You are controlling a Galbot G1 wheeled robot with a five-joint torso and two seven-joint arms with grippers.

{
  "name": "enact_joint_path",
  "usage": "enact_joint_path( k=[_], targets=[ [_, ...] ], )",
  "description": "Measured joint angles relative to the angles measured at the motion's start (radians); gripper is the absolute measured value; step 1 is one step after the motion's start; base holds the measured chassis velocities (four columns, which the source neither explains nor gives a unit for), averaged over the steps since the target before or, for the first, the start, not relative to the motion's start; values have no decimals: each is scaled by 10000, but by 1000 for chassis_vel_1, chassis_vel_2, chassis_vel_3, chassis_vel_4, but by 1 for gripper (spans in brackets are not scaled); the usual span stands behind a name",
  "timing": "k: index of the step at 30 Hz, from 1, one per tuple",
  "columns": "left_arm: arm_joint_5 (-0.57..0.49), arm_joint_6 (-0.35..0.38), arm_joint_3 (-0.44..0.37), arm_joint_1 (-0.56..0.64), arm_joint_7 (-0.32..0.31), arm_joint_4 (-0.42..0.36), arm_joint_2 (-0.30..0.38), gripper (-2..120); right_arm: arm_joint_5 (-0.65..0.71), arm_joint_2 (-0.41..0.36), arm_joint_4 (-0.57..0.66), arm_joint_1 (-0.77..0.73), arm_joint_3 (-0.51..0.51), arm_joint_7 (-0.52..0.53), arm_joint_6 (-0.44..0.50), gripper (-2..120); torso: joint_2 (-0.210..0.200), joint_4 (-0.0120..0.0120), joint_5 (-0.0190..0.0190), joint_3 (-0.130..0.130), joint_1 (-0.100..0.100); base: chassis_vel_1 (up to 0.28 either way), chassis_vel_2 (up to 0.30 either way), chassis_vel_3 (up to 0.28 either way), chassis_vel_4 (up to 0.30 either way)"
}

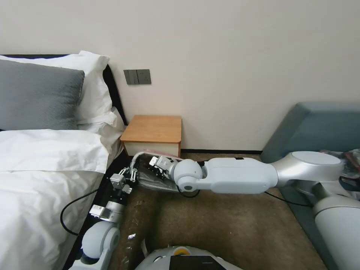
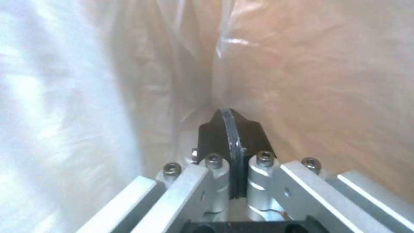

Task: Pick up the garbage bag from the table and place it over the trash can.

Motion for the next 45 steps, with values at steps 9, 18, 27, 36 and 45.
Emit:
enact_joint_path(
  k=[9, 18, 27, 36, 45],
  targets=[
    [-509, 342, 11, -173, -529, 413, -4, 9, 2139, -220, 767, -243, 1184, 1041, 24, 0, 0, 0, 1, 0, 0, 0, 0, 0, 0],
    [-940, 814, 128, -189, -1270, 832, -29, 9, 3559, -1189, 2097, -894, 2904, 1712, 429, 0, 0, -2, 1, 0, 0, 0, 0, 0, 0],
    [-964, 1187, 659, -168, -1795, 1162, -2, 9, 1714, -3998, 3378, -3487, 5567, -92, 431, 10, 0, -6, 7, -1, 0, 0, 0, 0, 0],
    [-958, 1373, 1344, -176, -2042, 1546, 33, 9, -3143, -5835, 4141, -8343, 8009, -1035, 1553, 41, 0, 4, 5, -1, 0, 0, 0, 0, 0],
    [-959, 1664, 2050, -292, -2307, 1641, 210, 9, -9103, -3195, 3943, -15893, 13147, -2363, 2969, 77, 0, -5, 3, -1, 0, 0, 0, 0, 0]
  ],
)
